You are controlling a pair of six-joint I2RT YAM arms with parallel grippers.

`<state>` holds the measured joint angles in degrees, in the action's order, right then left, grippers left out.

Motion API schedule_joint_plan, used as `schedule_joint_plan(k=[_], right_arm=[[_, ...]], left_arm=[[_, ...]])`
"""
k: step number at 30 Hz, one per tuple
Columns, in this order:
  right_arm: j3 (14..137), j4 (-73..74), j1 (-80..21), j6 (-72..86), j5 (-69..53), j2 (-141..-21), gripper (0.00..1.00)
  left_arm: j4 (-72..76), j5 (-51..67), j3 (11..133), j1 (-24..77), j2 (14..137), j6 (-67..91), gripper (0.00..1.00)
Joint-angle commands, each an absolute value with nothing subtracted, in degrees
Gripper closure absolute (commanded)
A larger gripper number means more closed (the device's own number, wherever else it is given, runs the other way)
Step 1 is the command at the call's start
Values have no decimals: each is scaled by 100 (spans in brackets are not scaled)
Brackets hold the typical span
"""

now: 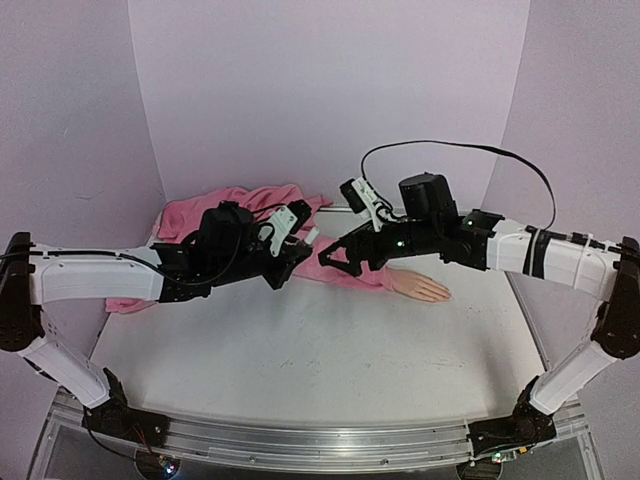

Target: Paint the nails

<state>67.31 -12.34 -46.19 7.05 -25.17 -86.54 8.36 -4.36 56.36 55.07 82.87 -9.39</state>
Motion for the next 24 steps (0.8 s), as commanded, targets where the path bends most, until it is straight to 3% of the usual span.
schedule_joint_plan(k=[1, 7, 13, 17, 24], right_arm=[[7024, -1609, -4274, 2676, -1944, -8937, 12], [7286, -2159, -4273, 4029, -2335, -9411, 13], [7565, -2179, -4264, 4348, -2068, -9558, 18], [7568, -2230, -4245, 4476, -1866, -9595, 34], [7767, -2331, -4228, 4552, -2097, -9793, 53]], left_arm=[[1191, -1485, 6265, 5502, 8677, -1296, 100], [1195, -1426, 6619, 5502, 9091, -1417, 100], [1189, -1462, 6693, 5520, 9289, -1531, 100], [1192, -1533, 6647, 5544, 9287, -1556, 100], [1189, -1460, 6592, 5597, 9266, -1469, 100]])
